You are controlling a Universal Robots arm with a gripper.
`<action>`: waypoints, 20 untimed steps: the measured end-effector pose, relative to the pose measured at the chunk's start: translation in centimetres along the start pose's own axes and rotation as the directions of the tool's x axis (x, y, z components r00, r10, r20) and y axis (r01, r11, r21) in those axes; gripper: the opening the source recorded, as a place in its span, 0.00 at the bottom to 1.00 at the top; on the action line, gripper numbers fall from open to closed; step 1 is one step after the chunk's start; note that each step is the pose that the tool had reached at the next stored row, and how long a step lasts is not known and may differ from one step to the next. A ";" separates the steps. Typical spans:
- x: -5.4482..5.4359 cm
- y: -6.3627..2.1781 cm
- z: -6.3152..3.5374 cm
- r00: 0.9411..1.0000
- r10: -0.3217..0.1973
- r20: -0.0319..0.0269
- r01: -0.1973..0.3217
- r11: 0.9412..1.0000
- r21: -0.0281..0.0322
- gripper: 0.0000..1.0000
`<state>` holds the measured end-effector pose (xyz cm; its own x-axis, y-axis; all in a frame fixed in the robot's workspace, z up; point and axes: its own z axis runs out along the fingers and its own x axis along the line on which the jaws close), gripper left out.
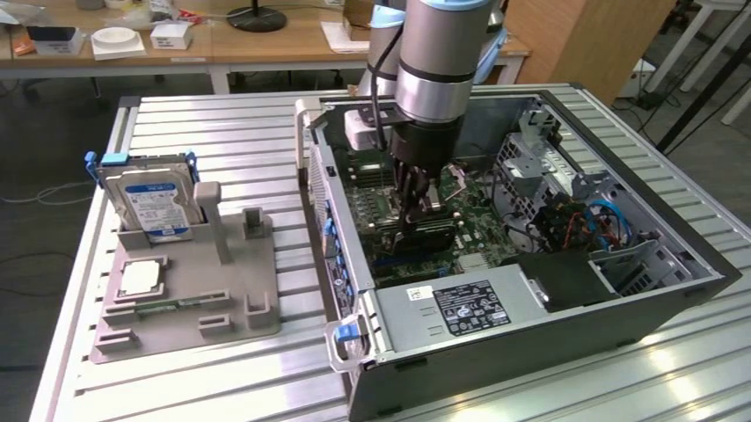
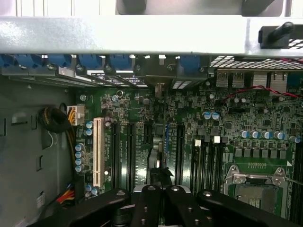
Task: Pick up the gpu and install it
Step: 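Press down on the gpu until it lock into place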
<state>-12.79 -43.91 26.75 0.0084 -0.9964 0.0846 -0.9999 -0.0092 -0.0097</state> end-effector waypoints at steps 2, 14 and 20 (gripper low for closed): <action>0.0 0.00 0.02 1.000 0.000 0.000 0.000 1.000 0.000 0.11; 0.2 0.11 0.07 1.000 -0.002 0.000 0.002 1.000 0.000 0.11; 0.2 0.30 0.13 1.000 -0.004 0.000 0.004 1.000 0.002 0.11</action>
<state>-13.09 -44.16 26.64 0.0120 -0.9963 0.0846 -0.9999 -0.0130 -0.0111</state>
